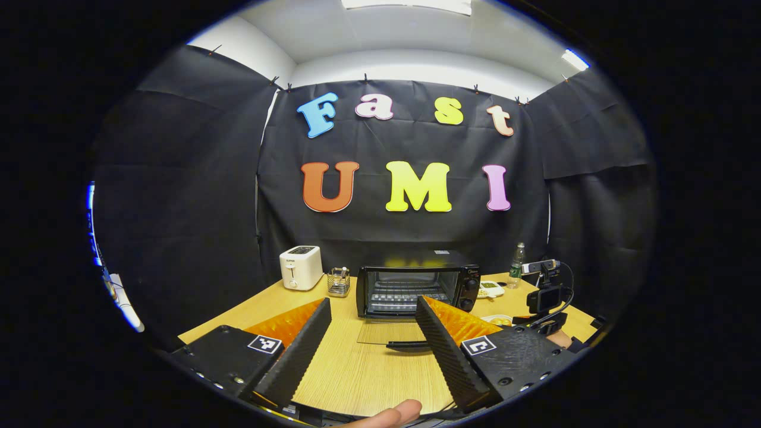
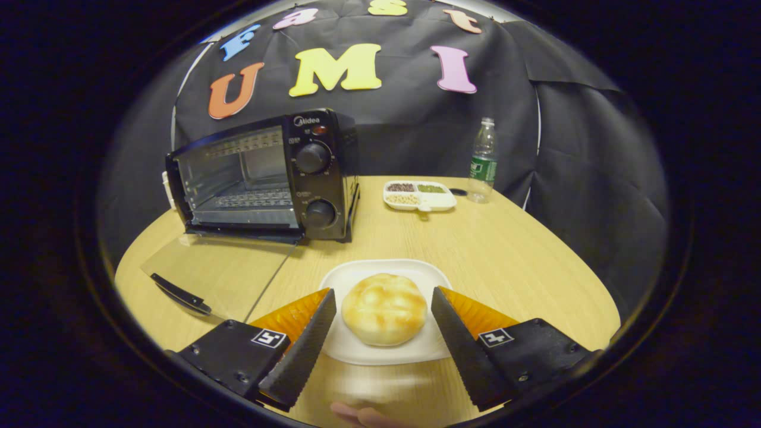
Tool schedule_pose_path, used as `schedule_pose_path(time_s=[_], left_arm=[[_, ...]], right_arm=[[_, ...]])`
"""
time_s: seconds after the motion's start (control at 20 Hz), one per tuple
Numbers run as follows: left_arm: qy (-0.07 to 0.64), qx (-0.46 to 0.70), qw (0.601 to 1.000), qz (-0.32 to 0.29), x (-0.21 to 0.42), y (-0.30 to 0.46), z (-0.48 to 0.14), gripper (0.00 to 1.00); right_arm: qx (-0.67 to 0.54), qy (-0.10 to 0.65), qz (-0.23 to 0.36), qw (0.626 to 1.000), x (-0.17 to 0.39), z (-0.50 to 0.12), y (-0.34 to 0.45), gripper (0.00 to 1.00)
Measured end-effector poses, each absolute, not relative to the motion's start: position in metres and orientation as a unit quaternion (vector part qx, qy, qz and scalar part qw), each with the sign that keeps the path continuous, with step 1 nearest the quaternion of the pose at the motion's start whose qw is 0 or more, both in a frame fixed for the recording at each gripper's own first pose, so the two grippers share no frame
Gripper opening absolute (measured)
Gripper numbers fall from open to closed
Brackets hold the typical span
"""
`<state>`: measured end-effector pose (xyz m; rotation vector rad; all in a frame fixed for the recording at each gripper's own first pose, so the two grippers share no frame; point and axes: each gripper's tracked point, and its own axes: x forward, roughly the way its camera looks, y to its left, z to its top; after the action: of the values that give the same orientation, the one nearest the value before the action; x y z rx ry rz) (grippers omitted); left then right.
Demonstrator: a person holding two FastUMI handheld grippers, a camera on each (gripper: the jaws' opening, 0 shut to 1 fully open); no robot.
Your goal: Open the electric oven with the left hand, put the food in, and close the electric oven.
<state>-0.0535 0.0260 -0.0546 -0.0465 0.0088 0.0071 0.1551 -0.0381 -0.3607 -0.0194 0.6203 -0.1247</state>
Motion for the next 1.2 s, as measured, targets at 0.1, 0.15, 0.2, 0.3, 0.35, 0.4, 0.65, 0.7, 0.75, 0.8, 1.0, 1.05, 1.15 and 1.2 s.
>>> schedule_pose_path(time_s=[0.1, 0.15, 0.2, 0.3, 0.35, 0.4, 0.65, 0.7, 0.75, 0.8, 1.0, 1.05, 1.15, 1.2], left_arm=[[-0.002, -0.031, 0.999, -0.007, -0.059, 0.023, -0.052, 0.94], [-0.002, -0.033, 0.999, -0.014, -0.061, 0.02, -0.052, 0.94], [-0.002, -0.032, 0.999, -0.015, -0.064, 0.021, -0.054, 0.94], [-0.014, -0.02, 1.0, -0.009, -0.067, 0.025, -0.049, 0.94], [-0.018, -0.016, 1.0, -0.007, -0.068, 0.026, -0.048, 0.94], [-0.02, -0.014, 1.0, -0.007, -0.069, 0.025, -0.048, 0.94], [-0.014, -0.012, 1.0, -0.012, -0.068, 0.022, -0.055, 0.94], [-0.011, -0.013, 1.0, -0.012, -0.067, 0.022, -0.056, 0.94], [-0.01, -0.014, 1.0, -0.011, -0.066, 0.023, -0.057, 0.94], [-0.01, -0.015, 1.0, -0.009, -0.065, 0.025, -0.057, 0.94], [-0.009, -0.013, 1.0, -0.001, -0.058, 0.029, -0.059, 0.94], [-0.008, -0.009, 1.0, 0.001, -0.055, 0.029, -0.059, 0.94], [-0.008, 0.001, 1.0, 0.009, -0.051, 0.035, -0.059, 0.94], [-0.008, 0.003, 1.0, 0.012, -0.049, 0.038, -0.058, 0.94]], right_arm=[[-0.023, 0.313, -0.076, 0.946, 0.157, -0.362, -0.042, 1.0], [-0.02, 0.32, -0.078, 0.944, 0.157, -0.364, -0.042, 1.0], [-0.009, 0.326, -0.077, 0.942, 0.157, -0.369, -0.039, 1.0], [0.011, 0.338, -0.08, 0.938, 0.153, -0.377, -0.037, 0.99], [0.02, 0.339, -0.082, 0.937, 0.153, -0.376, -0.037, 0.98], [0.03, 0.339, -0.083, 0.937, 0.155, -0.376, -0.036, 0.98], [0.058, 0.337, -0.078, 0.936, 0.155, -0.371, -0.032, 0.87], [0.063, 0.334, -0.075, 0.937, 0.151, -0.367, -0.028, 0.87], [0.067, 0.329, -0.072, 0.939, 0.149, -0.36, -0.026, 0.87], [0.069, 0.322, -0.067, 0.942, 0.147, -0.352, -0.022, 0.86], [0.09, 0.301, -0.035, 0.949, 0.145, -0.327, 0.002, 0.86], [0.101, 0.3, -0.024, 0.948, 0.146, -0.323, 0.012, 0.86], [0.121, 0.296, -0.01, 0.947, 0.154, -0.316, 0.03, 0.86], [0.133, 0.293, -0.006, 0.947, 0.16, -0.314, 0.04, 0.86]])
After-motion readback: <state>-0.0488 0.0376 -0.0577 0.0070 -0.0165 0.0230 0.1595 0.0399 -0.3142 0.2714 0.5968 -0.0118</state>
